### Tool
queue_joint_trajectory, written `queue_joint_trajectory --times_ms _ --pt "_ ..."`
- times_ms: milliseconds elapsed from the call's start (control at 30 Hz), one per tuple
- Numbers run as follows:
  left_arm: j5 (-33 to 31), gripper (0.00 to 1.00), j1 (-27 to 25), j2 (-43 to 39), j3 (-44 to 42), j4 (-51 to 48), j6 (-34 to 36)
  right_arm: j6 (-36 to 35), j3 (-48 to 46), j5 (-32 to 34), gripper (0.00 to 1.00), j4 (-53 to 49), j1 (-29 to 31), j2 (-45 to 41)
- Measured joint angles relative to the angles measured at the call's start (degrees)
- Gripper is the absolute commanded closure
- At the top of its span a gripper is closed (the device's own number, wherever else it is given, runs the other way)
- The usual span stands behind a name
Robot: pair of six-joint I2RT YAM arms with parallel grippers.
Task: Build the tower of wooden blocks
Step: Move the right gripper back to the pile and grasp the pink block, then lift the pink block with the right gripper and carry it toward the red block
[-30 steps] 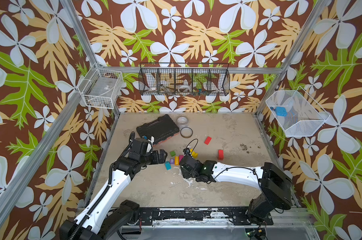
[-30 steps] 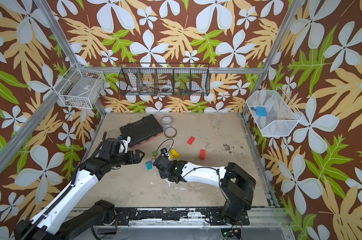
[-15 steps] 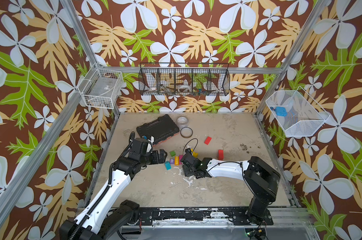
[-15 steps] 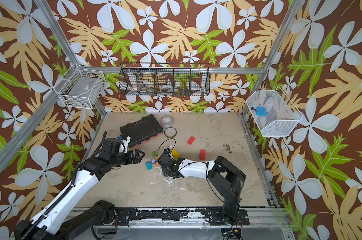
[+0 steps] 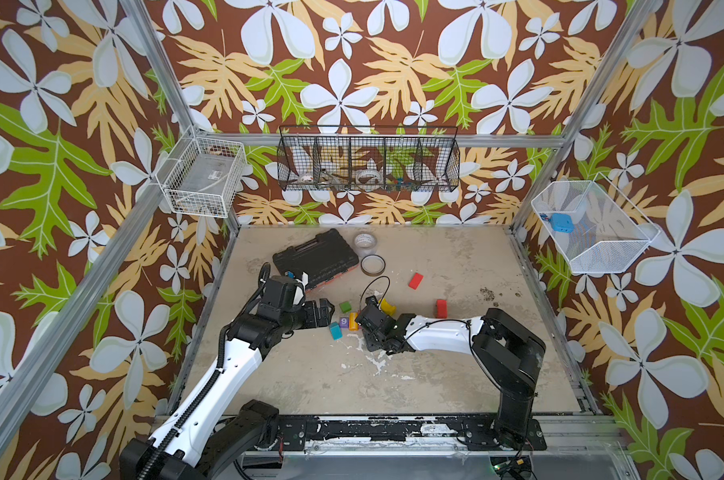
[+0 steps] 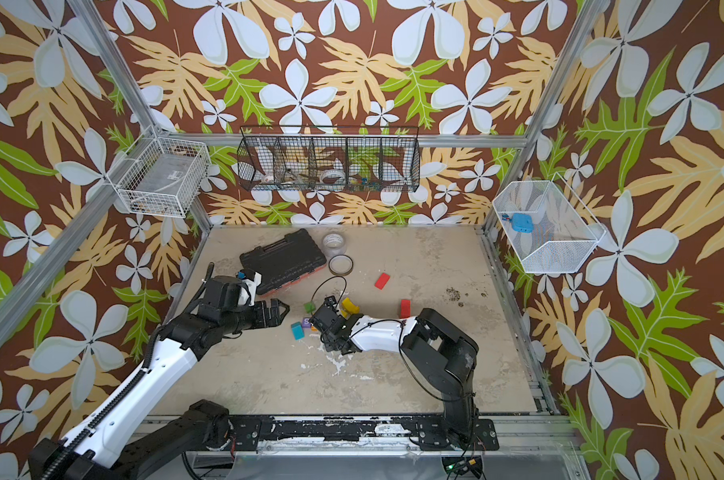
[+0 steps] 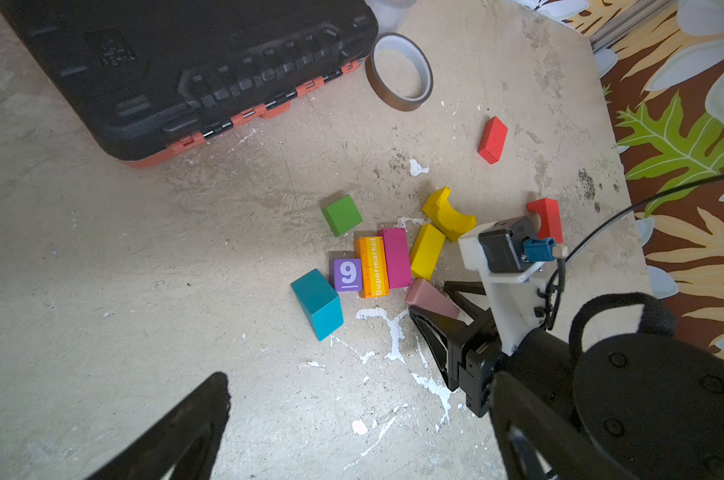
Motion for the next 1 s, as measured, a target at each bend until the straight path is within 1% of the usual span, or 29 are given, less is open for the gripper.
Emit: queue_joint_trajectory --times_ms 267,367,500,667,767,1000 --pt "0.0 0.01 0.0 0.0 0.0 0.0 0.0 0.3 -1.4 0.2 0.59 -0.4 -0.2 -1.3" --pt "0.0 0.01 0.0 0.0 0.0 0.0 0.0 1.0 -1.8 0.2 0.6 -0.4 -0.2 -1.6" --pt "0.0 0.01 0.0 0.0 0.0 0.0 0.0 1.3 -2.1 0.2 0.67 -0.4 -0.2 -1.8" --pt "0.0 0.01 0.0 0.0 0.0 0.0 0.0 1.3 -3.3 0.5 0.71 -0.5 -0.2 -2.9" --pt "0.0 0.02 0.0 0.2 0.0 0.0 0.0 1.4 -4.1 0.3 0.71 -2.1 -0.2 -4.5" --pt "0.0 0.02 0.0 0.4 0.0 0.0 0.0 1.5 -4.6 1.2 0.71 -4.0 -0.2 -12.5"
